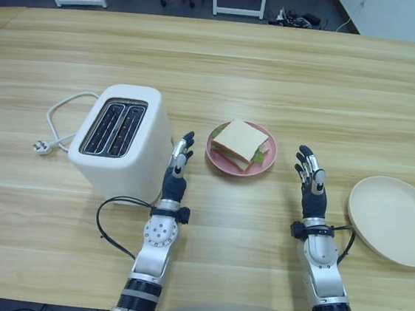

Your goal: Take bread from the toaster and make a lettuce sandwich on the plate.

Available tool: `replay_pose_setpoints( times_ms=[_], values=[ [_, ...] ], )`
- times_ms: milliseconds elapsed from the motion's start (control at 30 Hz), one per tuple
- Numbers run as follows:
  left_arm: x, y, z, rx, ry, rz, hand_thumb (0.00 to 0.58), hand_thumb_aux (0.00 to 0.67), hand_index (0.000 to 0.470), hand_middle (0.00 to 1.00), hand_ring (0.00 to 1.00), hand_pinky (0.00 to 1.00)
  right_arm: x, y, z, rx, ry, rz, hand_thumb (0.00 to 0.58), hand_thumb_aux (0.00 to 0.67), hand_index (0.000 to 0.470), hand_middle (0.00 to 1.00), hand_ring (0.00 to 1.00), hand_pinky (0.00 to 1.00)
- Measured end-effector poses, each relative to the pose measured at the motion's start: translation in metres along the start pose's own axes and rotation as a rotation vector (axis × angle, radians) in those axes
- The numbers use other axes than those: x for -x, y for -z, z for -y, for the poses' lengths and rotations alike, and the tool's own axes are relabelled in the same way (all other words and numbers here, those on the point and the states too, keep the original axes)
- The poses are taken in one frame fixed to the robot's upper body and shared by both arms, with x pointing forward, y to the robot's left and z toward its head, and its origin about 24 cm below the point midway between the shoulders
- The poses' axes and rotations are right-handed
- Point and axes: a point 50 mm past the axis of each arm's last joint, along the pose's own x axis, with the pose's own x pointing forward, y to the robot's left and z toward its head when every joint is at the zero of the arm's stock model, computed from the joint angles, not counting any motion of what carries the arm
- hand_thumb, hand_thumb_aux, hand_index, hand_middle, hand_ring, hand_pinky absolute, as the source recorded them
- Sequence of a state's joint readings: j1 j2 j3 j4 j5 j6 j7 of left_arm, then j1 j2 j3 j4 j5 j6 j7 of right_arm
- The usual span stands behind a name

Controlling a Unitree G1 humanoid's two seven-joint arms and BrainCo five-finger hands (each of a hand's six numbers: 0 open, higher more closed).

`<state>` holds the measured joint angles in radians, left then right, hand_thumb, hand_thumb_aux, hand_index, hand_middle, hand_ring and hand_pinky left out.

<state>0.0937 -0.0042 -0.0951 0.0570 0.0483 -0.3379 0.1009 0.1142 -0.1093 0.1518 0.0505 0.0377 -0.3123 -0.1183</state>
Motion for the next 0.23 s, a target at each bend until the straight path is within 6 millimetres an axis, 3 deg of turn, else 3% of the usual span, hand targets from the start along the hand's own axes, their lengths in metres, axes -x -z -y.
replay_pose_setpoints(
  times_ms=[233],
  values=[
    [-0.0020, -0.0009, -0.0002, -0.022, -0.026, 0.042, 0.000, 0.000, 0.000, 0.00, 0.00, 0.00, -0.0007, -0.0015, 0.0044, 0.017, 0.002, 0.018, 0.000, 0.000, 0.000, 0.00, 0.00, 0.00]
  ],
)
